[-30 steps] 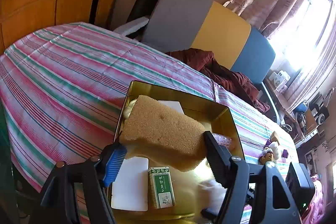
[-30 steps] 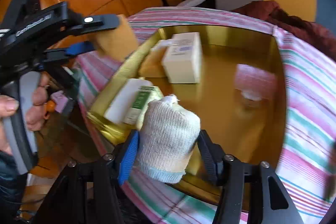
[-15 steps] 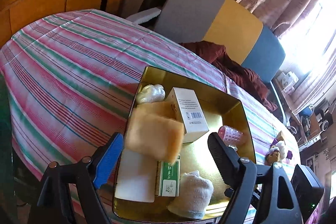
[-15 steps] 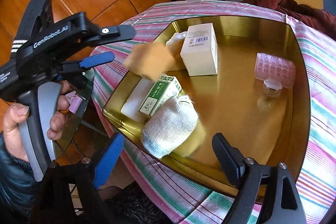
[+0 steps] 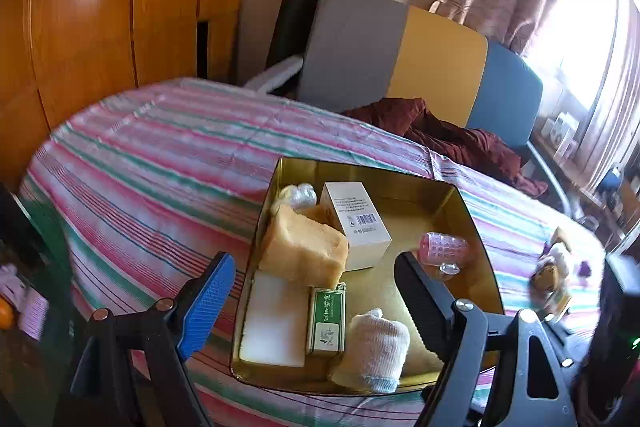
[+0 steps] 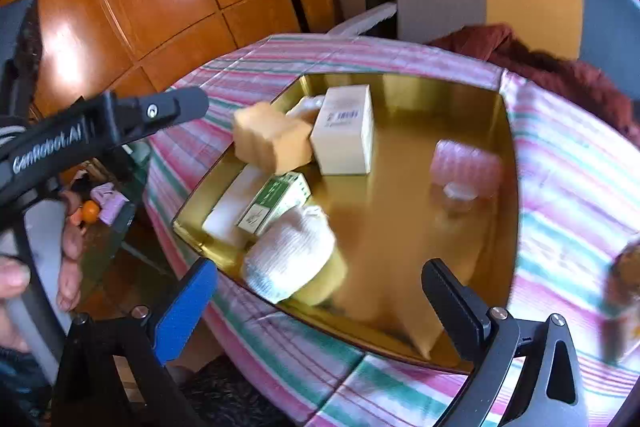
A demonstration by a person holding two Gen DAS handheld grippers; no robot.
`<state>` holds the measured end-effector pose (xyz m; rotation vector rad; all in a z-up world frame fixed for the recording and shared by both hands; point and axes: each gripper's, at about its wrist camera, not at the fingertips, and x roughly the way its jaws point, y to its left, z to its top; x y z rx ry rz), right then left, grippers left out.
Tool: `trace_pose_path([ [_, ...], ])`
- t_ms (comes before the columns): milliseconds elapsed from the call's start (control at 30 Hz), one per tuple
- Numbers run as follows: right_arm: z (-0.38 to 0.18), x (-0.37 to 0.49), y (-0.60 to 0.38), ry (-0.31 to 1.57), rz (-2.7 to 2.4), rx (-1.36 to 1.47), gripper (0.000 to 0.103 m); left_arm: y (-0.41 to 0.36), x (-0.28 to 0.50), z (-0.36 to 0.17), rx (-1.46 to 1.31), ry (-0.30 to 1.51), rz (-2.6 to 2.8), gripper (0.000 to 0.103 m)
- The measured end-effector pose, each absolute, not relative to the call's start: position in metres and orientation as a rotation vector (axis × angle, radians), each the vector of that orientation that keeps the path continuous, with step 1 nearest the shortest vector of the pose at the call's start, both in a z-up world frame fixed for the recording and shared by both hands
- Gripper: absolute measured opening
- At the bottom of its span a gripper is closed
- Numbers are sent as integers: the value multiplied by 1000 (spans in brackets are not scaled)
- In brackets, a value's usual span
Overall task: Organize objects
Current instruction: 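Carry sponge and sock into the gold tray and open both tools, then move both tools back toward the remaining items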
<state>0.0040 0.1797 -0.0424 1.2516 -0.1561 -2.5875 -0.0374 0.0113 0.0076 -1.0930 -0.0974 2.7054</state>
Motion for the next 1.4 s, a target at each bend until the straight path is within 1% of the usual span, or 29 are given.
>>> trace_pose_path([
  [133,-35,9,177,-67,-2654,1223,103,23,-26,12,-1046,-8,2743,83],
  [267,-34,12,179,-34,-2698,1219,103,29,-19,14,-1018,66,2796,83],
  [400,-31,17,186,-24,-2777,1191,103,28,-14,14,-1003,75,2833,82],
  [500,-30,17,193,-50,-2806,1194,103,30,-12,14,-1002,90,2832,78],
  [700,-29,20,206,-87,-2852,1196,103,37,-7,11,-984,126,2798,78],
  [1100,-28,25,229,-132,-2896,1207,103,52,-4,8,-1008,141,2735,78],
  [1400,-30,28,268,-195,-2967,1267,103,69,1,10,-977,171,2657,78],
])
